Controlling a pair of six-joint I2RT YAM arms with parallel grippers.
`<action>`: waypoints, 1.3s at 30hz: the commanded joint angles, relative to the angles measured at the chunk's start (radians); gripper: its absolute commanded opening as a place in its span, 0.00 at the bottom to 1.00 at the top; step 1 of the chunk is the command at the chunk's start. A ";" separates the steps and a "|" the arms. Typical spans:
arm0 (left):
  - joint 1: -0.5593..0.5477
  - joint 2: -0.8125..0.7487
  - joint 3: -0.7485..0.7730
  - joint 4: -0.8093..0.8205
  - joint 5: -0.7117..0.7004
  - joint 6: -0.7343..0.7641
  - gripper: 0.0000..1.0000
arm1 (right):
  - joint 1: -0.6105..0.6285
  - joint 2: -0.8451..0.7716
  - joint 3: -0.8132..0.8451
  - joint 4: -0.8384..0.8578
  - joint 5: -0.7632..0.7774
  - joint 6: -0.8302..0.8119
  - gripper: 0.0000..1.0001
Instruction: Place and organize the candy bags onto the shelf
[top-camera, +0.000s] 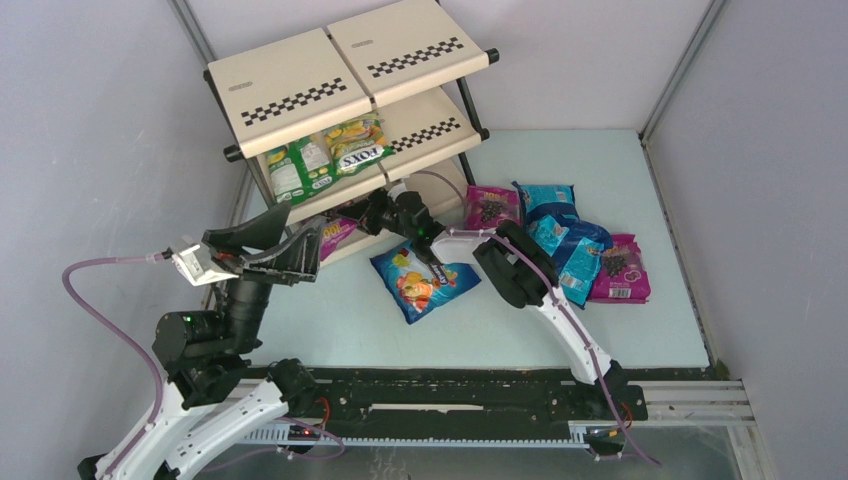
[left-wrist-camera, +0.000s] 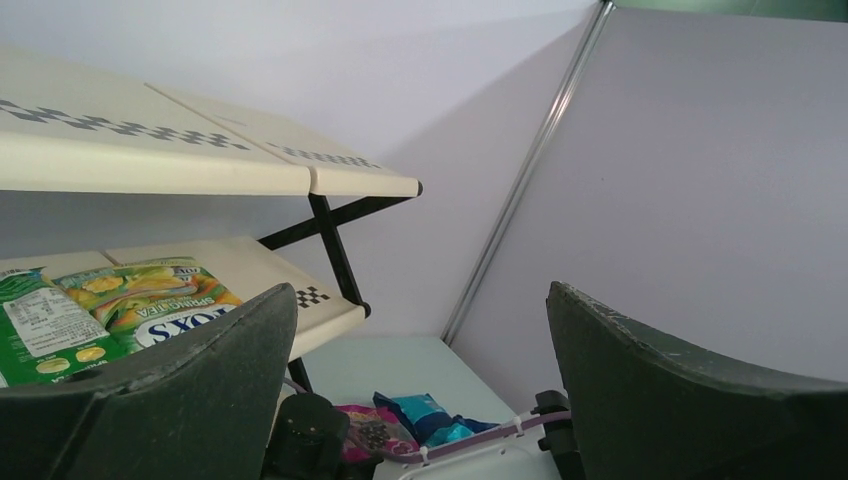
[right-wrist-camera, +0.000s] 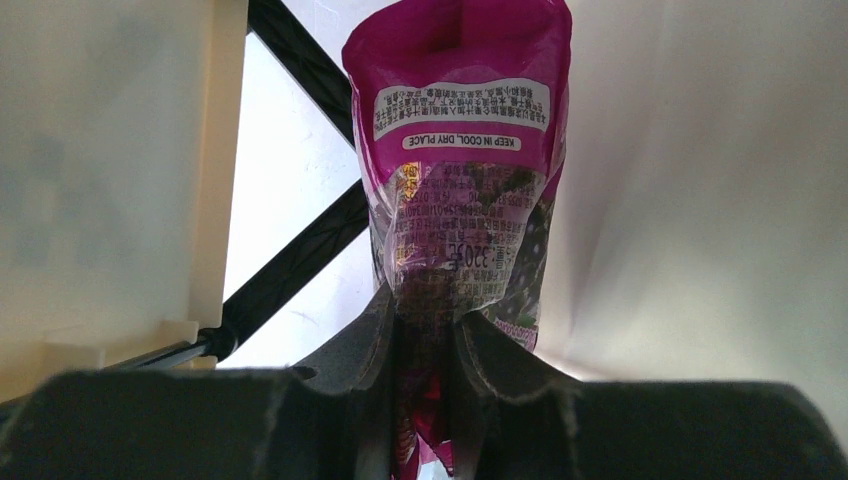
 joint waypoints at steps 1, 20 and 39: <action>-0.010 -0.010 0.002 0.032 -0.026 0.029 1.00 | 0.011 0.023 0.111 0.057 -0.010 0.023 0.15; -0.010 0.009 -0.002 0.034 -0.034 0.027 1.00 | 0.030 0.149 0.311 -0.174 0.049 0.009 0.16; -0.006 0.026 -0.006 0.039 -0.022 0.018 1.00 | 0.000 -0.148 0.041 -0.403 -0.001 -0.215 0.84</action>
